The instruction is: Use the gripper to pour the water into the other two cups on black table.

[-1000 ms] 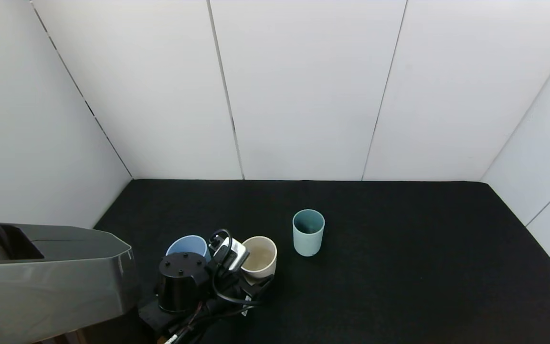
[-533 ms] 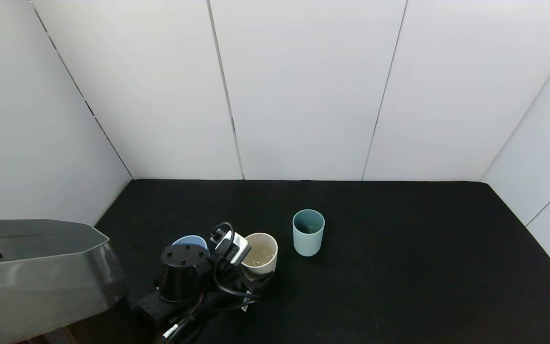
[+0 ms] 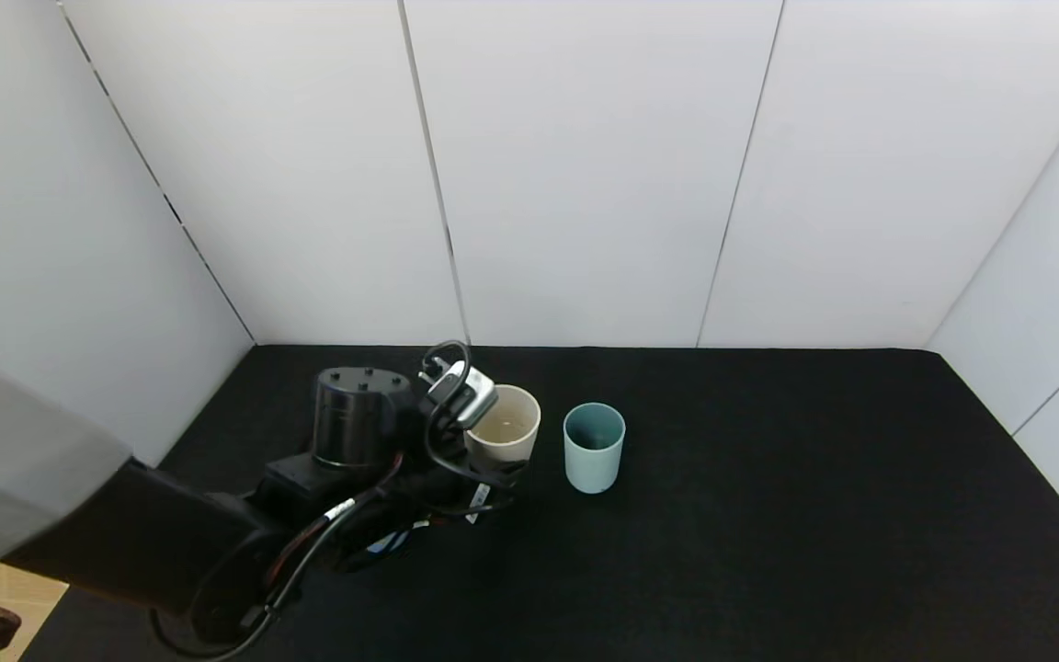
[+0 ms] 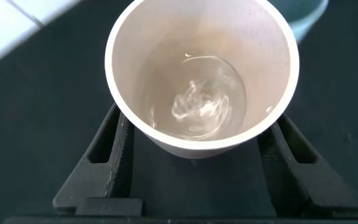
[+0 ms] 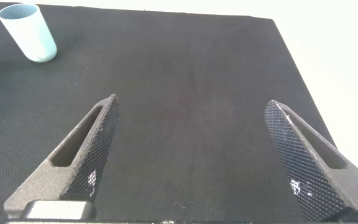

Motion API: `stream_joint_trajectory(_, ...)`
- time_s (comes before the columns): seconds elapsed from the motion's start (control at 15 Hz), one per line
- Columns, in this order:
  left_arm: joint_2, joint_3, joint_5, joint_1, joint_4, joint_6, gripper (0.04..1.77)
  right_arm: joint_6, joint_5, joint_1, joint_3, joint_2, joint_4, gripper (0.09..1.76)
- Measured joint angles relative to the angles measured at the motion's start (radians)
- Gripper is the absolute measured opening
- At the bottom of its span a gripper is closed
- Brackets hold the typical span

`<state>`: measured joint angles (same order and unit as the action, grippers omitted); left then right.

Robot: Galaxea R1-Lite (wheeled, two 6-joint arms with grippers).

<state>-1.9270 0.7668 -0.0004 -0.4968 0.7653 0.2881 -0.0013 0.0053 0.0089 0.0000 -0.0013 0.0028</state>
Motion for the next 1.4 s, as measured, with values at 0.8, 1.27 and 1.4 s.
stream_joint_trajectory(0.8, 0.018, 0.379, 0.065, 0.009, -0.443, 0.312, 1.19, 0.0, 0.0, 0.0, 0.0, 0.0, 0.0, 1.71)
stream_joint_trajectory(1.27, -0.003, 0.479, 0.143, -0.026, -0.588, 0.463, 1.19, 0.0, 0.0, 0.0, 0.0, 0.0, 0.0, 1.71)
stream_joint_trajectory(1.4, -0.015, 0.498, 0.174, -0.049, -0.59, 0.491, 1.19, 0.0, 0.0, 0.0, 0.0, 0.0, 0.0, 1.71)
